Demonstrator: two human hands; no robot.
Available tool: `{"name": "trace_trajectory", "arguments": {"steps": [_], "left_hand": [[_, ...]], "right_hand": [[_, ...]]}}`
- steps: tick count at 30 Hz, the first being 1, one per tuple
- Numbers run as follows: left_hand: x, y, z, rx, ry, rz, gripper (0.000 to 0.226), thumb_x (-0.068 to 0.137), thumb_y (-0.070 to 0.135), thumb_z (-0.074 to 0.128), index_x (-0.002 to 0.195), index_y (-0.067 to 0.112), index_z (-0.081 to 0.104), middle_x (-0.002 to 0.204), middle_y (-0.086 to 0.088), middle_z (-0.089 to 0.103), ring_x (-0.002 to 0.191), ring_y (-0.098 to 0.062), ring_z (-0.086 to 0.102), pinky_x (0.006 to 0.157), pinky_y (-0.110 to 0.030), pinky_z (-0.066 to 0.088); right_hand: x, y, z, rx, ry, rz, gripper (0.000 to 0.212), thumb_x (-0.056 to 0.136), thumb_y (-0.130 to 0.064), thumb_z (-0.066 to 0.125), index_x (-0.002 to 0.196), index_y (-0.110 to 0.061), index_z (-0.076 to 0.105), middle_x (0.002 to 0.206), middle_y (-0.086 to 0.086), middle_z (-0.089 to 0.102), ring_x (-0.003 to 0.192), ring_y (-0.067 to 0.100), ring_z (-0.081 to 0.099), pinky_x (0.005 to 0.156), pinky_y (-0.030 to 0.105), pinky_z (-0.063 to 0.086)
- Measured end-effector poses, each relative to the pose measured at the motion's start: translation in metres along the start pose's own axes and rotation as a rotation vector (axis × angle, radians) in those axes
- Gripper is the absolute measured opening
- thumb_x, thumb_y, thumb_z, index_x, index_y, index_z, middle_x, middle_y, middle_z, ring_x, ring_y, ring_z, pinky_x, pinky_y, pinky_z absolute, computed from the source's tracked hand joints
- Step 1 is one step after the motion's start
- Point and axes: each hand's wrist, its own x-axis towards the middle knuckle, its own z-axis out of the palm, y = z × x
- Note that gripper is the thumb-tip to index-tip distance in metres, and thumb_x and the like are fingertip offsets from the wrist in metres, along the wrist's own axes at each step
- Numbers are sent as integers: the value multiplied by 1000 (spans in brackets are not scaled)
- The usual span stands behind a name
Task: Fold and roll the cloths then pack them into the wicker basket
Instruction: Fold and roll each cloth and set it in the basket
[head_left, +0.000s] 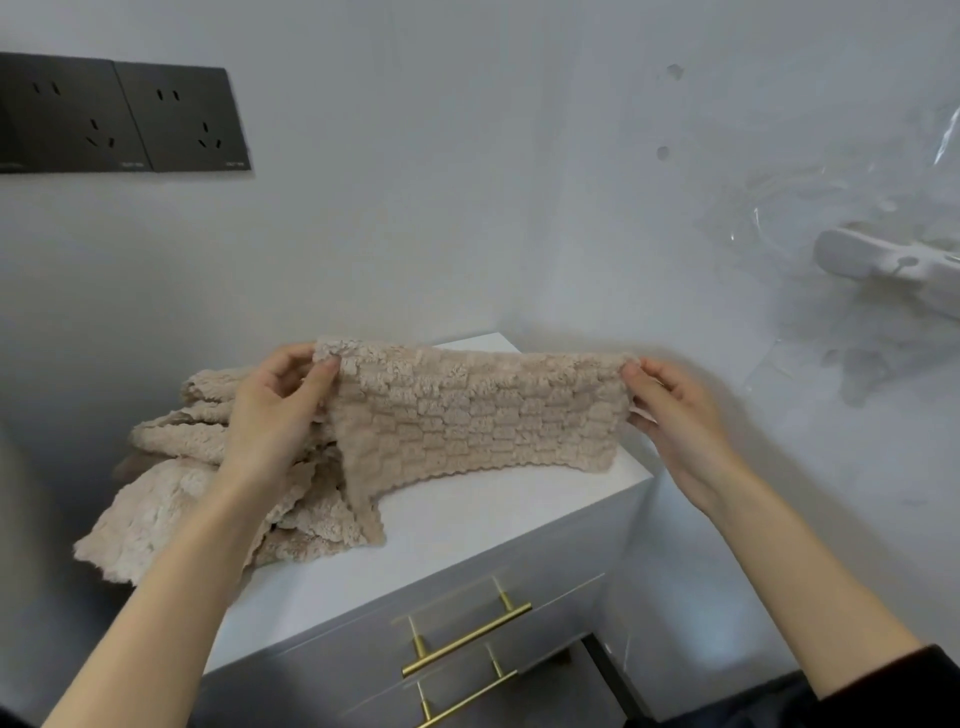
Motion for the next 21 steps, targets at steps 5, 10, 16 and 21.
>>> {"name": "trace_trajectory", "arguments": {"steps": [5, 10, 16, 21], "left_hand": [[-5, 5, -3, 112, 94, 112, 5, 88, 30, 65, 84, 28, 65, 97, 12, 68, 85, 10, 60, 67, 1, 40], [-9, 18, -7, -86, 82, 154, 20, 85, 43, 61, 71, 28, 62, 58, 16, 61, 54, 0, 52, 54, -8, 43], [-13, 7, 3, 137, 145, 25, 24, 91, 33, 60, 72, 20, 62, 55, 13, 59, 52, -2, 51, 47, -13, 40], [-20, -14, 13, 359, -232, -261, 12, 95, 30, 54, 101, 22, 61, 89, 7, 64, 72, -4, 63, 55, -14, 50]], "right_hand": [[5, 0, 8, 46, 169, -139, 7, 92, -21, 60, 96, -24, 65, 113, -12, 65, 106, 3, 59, 98, 24, 44], [0, -8, 18, 123, 125, -213, 12, 95, -25, 58, 87, -33, 61, 80, -3, 66, 79, 13, 59, 78, 29, 47], [-2, -3, 25, 3, 296, -272, 11, 91, -28, 64, 82, -33, 61, 65, -9, 66, 63, 7, 60, 59, 21, 49], [20, 17, 14, -337, 195, 50, 14, 91, -20, 60, 98, -15, 71, 97, 7, 71, 92, 18, 66, 89, 40, 53]]}}
